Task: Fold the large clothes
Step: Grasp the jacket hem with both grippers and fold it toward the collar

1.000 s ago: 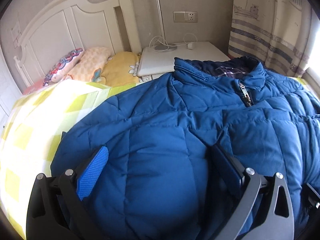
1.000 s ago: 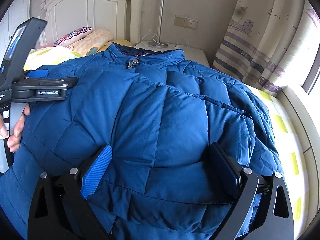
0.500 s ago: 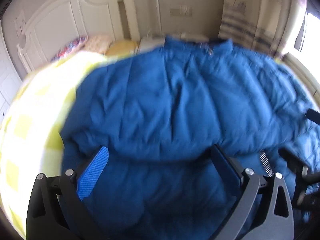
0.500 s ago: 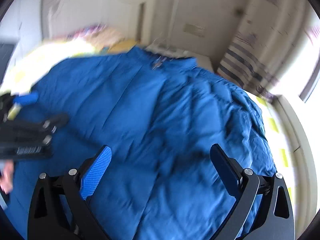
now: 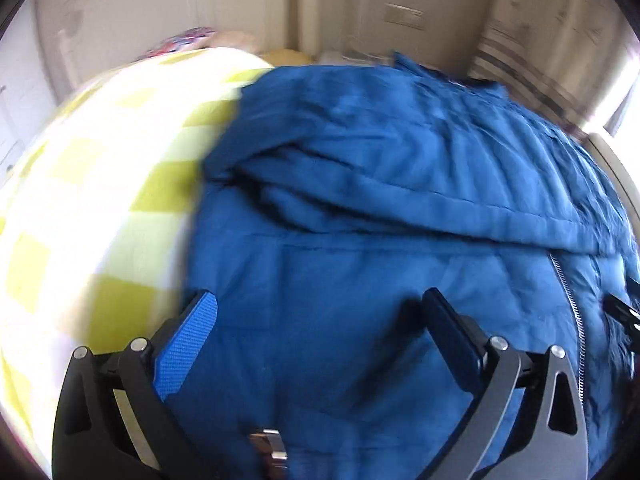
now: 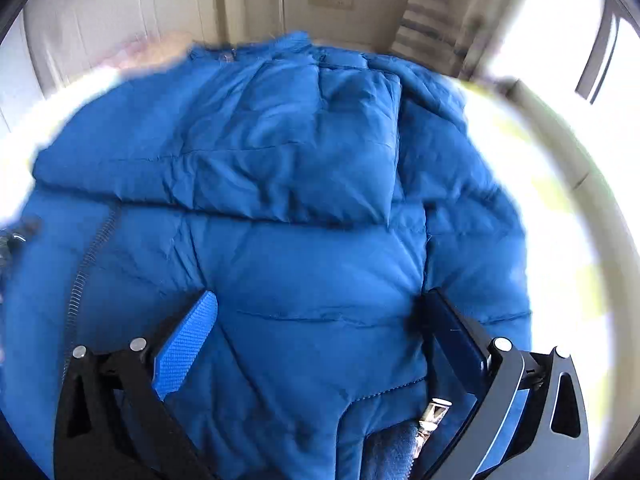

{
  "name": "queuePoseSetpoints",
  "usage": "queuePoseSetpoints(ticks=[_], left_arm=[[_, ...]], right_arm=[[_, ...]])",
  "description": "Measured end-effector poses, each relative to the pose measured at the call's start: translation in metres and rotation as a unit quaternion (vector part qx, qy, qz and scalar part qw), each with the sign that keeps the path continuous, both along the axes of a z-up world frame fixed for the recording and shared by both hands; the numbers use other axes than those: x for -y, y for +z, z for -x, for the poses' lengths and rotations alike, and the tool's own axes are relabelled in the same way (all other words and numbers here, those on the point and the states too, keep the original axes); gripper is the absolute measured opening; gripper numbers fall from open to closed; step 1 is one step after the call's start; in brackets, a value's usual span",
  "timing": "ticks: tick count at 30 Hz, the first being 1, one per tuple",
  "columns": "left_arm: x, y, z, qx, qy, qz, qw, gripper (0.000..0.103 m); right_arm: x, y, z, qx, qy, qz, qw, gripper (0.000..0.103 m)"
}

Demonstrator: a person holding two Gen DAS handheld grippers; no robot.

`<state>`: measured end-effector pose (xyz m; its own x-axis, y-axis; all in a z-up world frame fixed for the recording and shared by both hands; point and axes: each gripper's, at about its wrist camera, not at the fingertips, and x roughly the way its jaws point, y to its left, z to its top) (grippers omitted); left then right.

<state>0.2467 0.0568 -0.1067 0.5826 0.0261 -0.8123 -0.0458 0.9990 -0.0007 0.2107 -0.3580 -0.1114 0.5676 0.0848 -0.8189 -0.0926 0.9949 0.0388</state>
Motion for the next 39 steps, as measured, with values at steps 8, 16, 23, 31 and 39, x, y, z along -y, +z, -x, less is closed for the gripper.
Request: queuePoseSetpoints(ticks=[8, 16, 23, 31, 39], left_arm=[[0.037, 0.018, 0.029, 0.048, -0.018, -0.024, 0.9984, 0.101], [0.086, -0.001, 0.042, 0.018, -0.108, -0.048, 0.9928, 0.101], [-0.006, 0.006, 0.04, 0.024, 0.035, 0.03, 0.9987, 0.1], [0.0, 0.017, 0.056, 0.048, 0.029, 0.008, 0.9984, 0.1], [0.095, 0.009, 0.124, 0.043, -0.146, -0.077, 0.9853, 0.101]], right_arm=[[-0.019, 0.023, 0.035, 0.057, 0.003, 0.017, 0.998, 0.098], [-0.067, -0.001, 0.047, 0.022, 0.084, 0.064, 0.994, 0.098], [0.024, 0.021, 0.055, 0.046, -0.086, 0.036, 0.995, 0.098], [0.045, 0.028, 0.078, 0.052, -0.103, 0.009, 0.993, 0.098], [-0.054, 0.04, 0.155, 0.078, 0.096, 0.053, 0.991, 0.098]])
